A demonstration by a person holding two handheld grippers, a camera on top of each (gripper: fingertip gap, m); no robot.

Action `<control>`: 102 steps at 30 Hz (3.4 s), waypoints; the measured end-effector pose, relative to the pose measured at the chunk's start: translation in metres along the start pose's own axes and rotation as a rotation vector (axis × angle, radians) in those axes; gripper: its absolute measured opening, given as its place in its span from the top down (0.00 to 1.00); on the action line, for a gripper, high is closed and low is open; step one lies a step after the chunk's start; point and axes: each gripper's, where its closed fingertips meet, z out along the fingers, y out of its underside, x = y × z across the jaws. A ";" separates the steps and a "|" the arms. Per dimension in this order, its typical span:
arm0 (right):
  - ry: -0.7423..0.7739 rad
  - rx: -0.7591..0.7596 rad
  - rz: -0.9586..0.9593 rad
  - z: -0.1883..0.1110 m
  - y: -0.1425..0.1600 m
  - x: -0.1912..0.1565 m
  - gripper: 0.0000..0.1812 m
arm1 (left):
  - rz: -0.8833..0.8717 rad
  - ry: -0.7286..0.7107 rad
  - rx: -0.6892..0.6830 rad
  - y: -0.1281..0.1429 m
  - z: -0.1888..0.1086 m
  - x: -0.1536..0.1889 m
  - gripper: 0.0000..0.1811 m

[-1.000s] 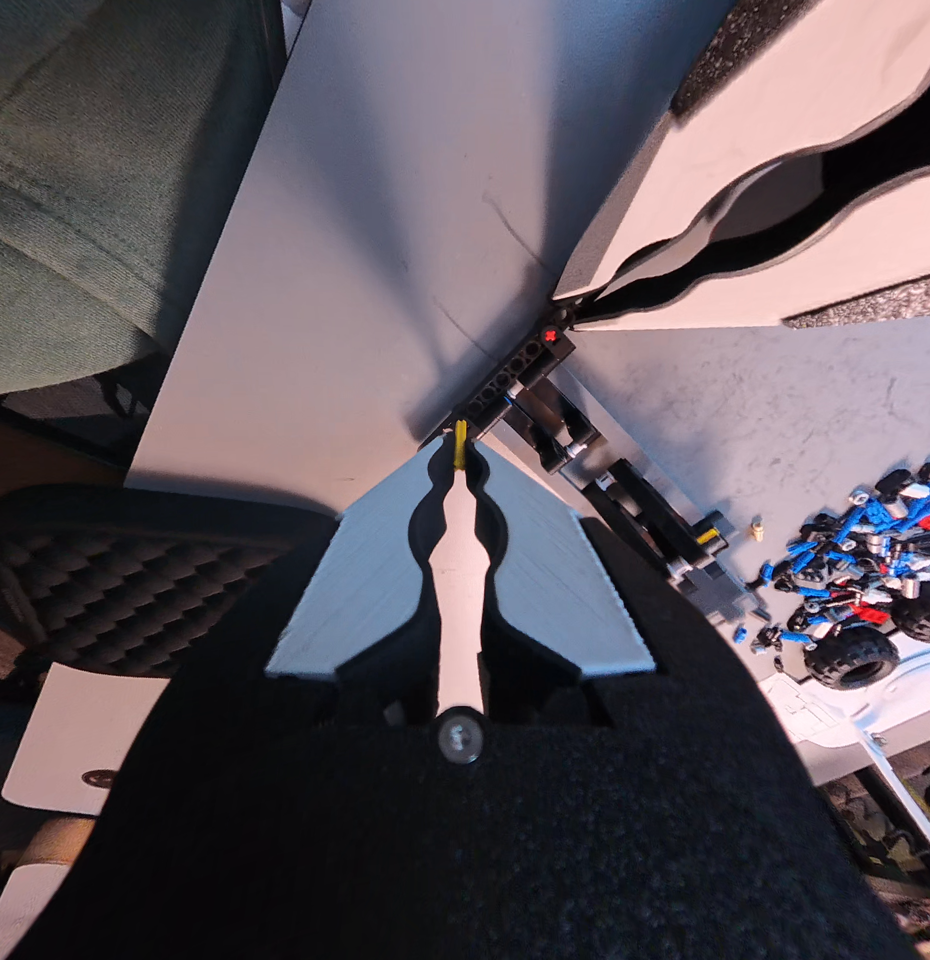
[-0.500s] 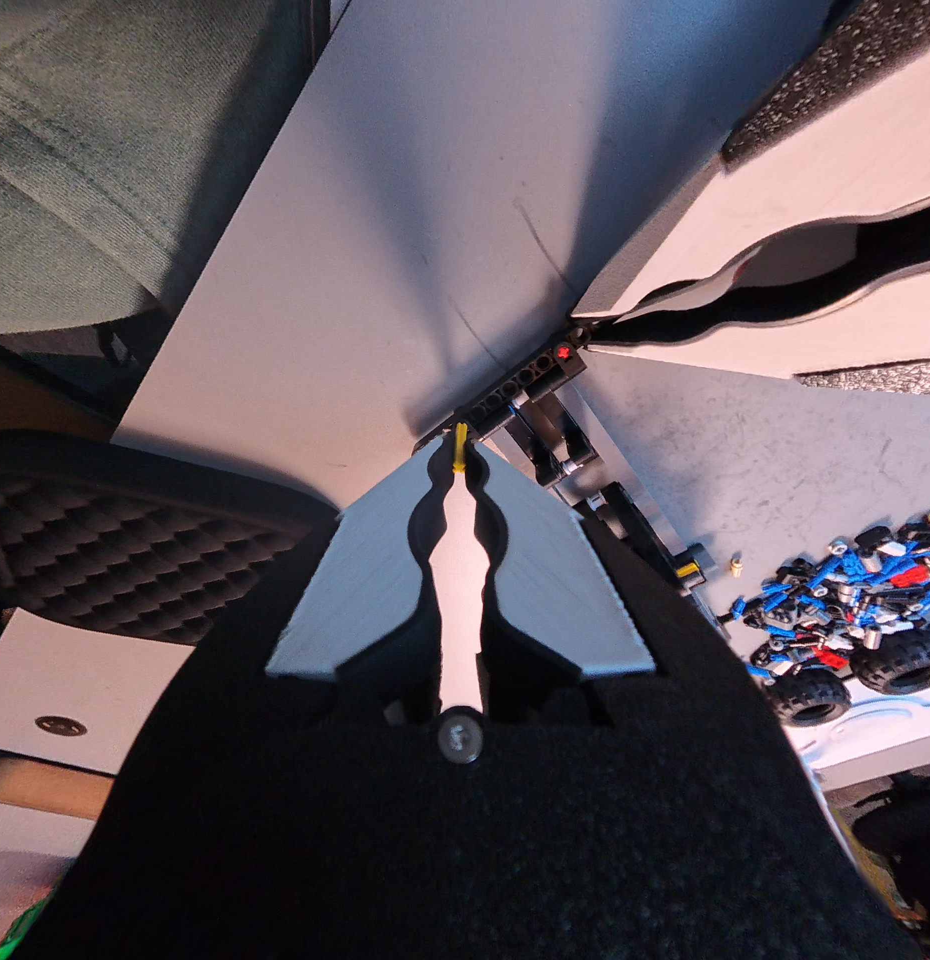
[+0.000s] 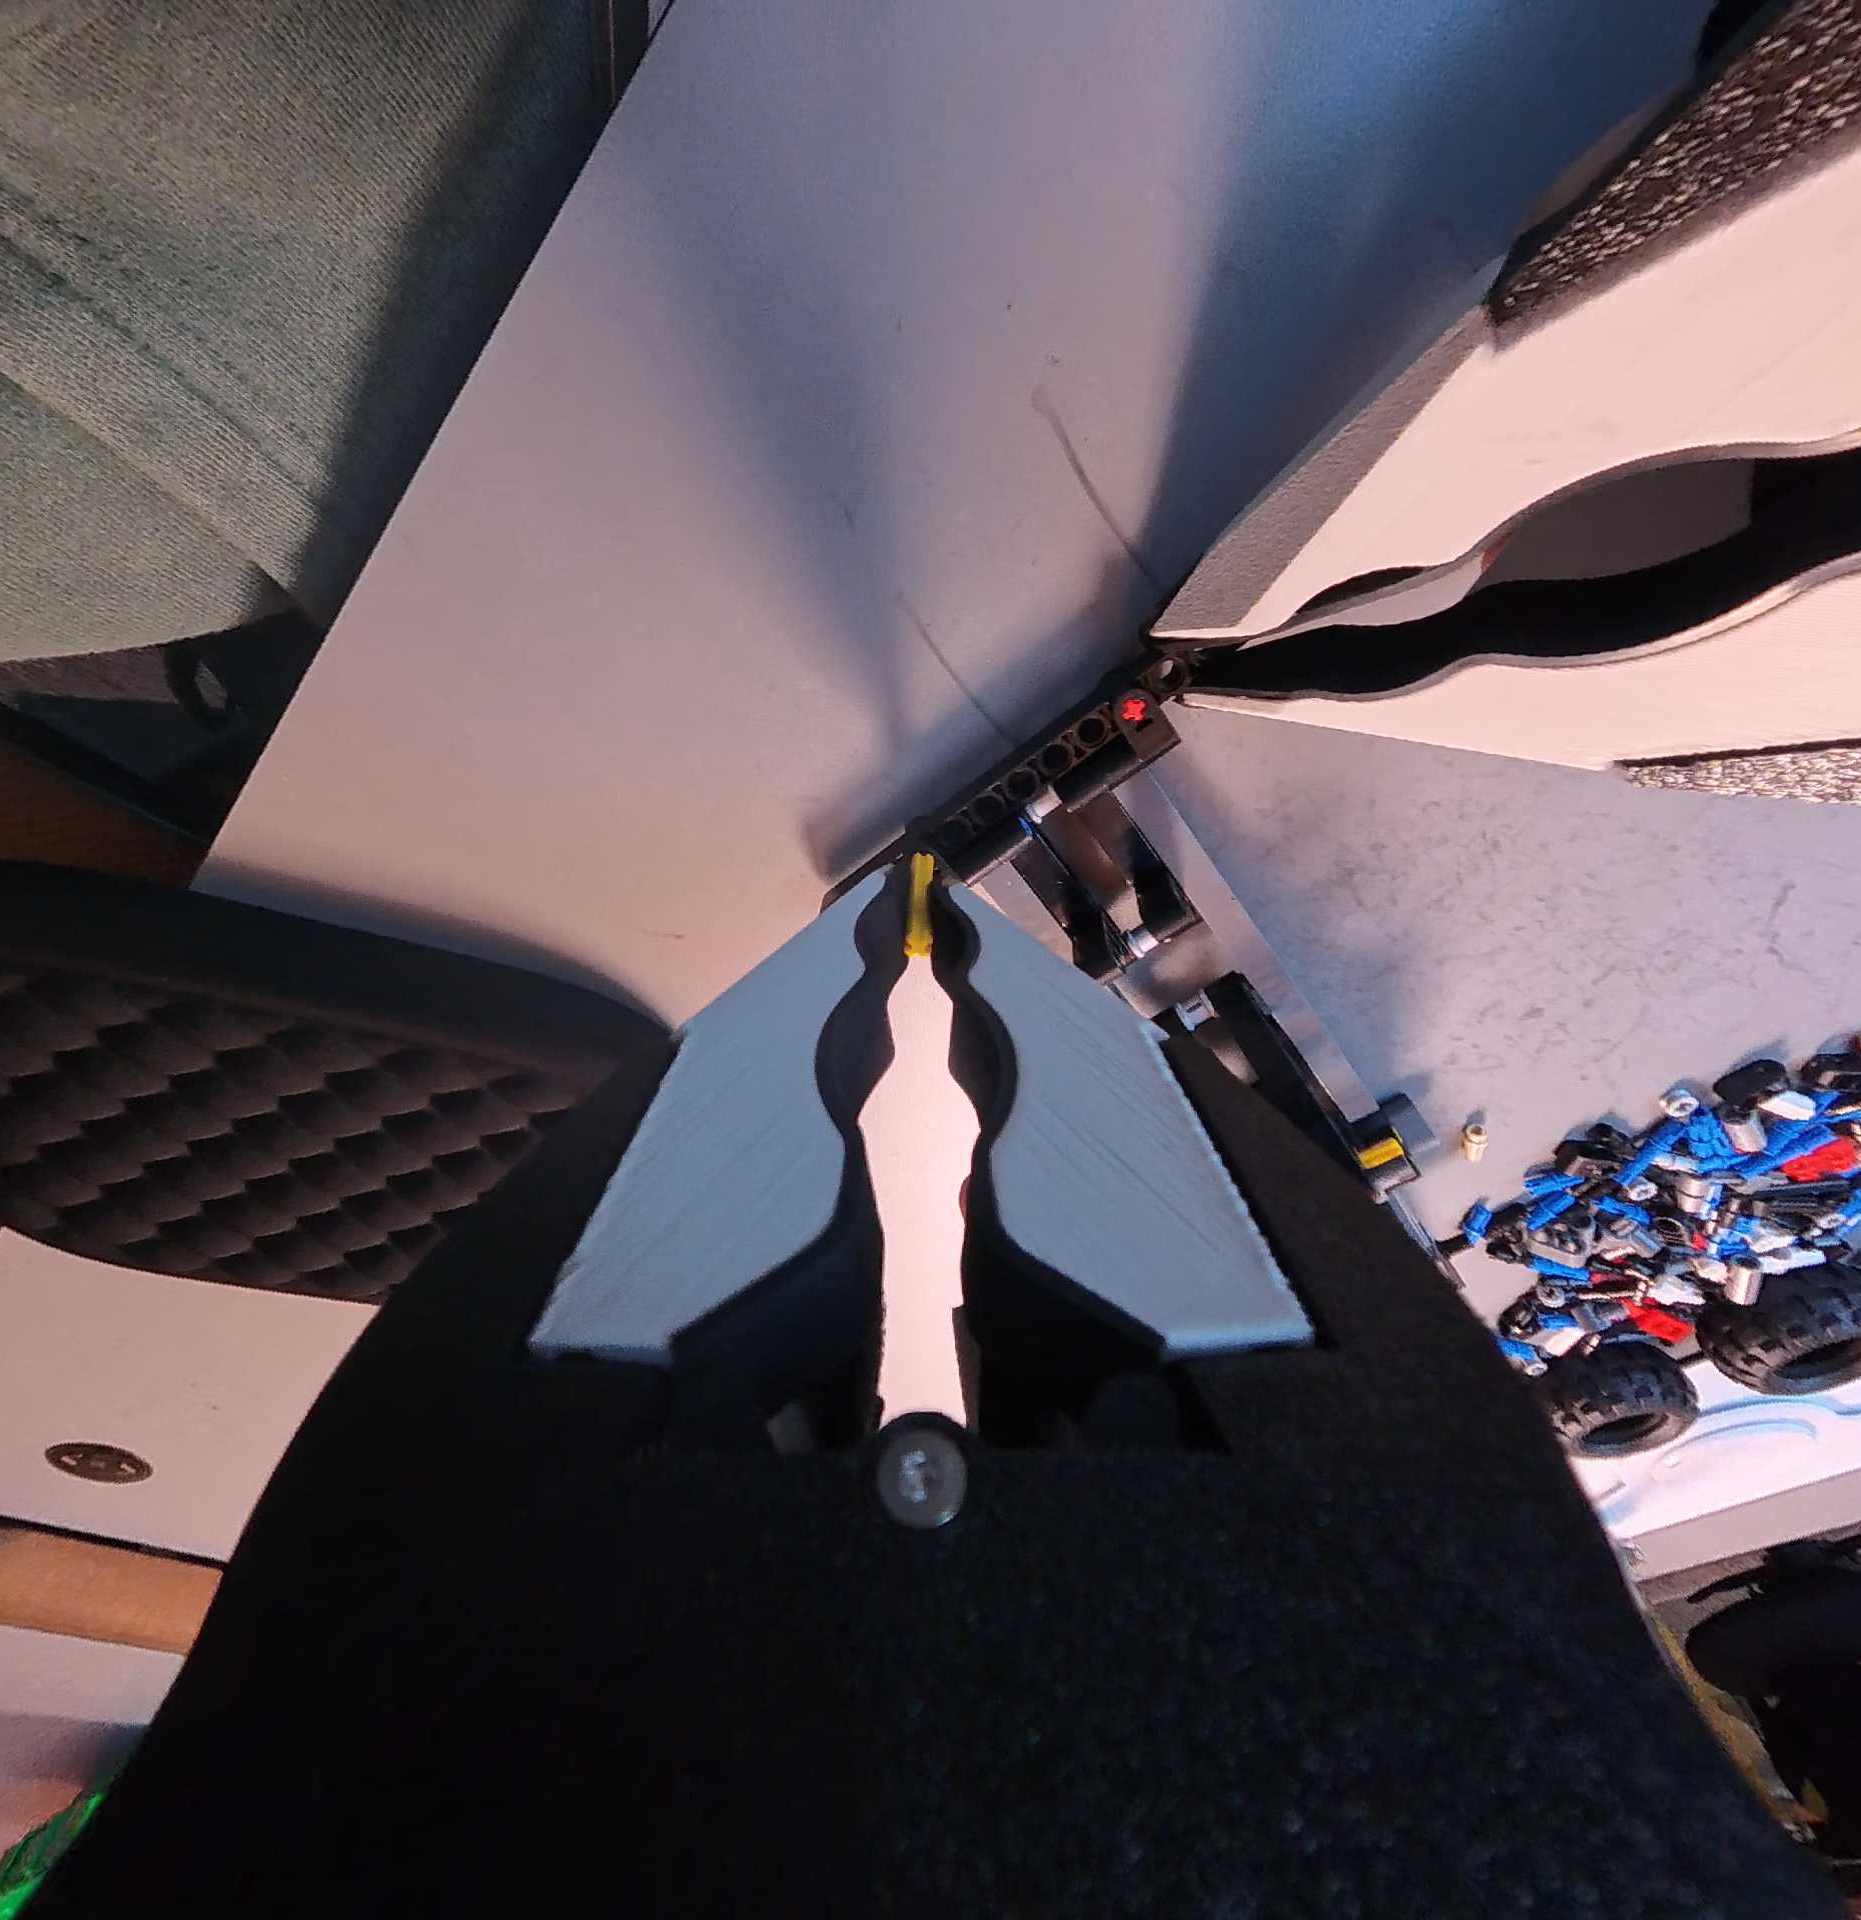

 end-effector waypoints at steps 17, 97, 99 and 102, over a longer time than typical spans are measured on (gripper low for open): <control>0.113 0.106 0.189 0.007 -0.002 0.002 0.98 | -0.021 0.000 0.002 0.001 -0.003 -0.001 0.96; 0.849 0.585 0.331 -0.130 -0.056 0.067 0.98 | -0.569 0.777 0.904 -0.094 -0.119 0.020 0.97; 0.866 0.575 0.319 -0.130 -0.056 0.068 0.98 | -0.566 0.768 0.903 -0.094 -0.119 0.019 0.98; 0.904 0.535 0.275 -0.131 -0.057 0.069 0.98 | -0.559 0.767 0.905 -0.094 -0.120 0.019 0.98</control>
